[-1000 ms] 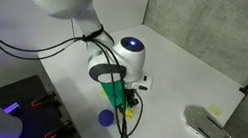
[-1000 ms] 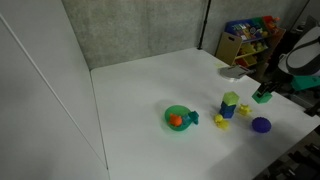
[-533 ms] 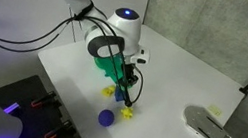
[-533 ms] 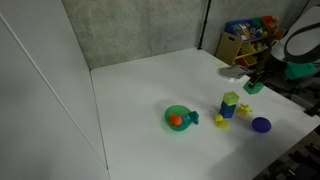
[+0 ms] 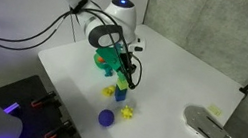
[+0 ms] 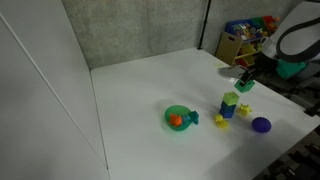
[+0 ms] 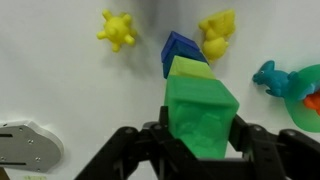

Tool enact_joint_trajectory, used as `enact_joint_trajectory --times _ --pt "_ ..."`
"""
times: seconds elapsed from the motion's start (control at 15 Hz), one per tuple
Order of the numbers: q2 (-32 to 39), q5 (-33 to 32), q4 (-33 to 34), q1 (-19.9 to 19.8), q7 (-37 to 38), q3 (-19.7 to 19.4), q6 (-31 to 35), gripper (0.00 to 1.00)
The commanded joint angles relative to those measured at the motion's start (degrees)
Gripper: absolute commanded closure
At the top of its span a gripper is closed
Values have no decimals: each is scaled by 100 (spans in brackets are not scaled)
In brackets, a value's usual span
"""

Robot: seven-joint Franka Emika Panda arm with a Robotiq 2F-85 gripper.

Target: Put the two green blocks onto the blue block on the left

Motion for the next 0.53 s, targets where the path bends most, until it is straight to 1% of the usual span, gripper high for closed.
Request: enact_joint_trajectory --times 0.0,0.2,0.47 --pt "221 -349 329 208 357 -148 -178 70" --pt "409 -600 489 296 590 -223 -197 70" --pt "633 -643 650 337 654 -226 -193 70"
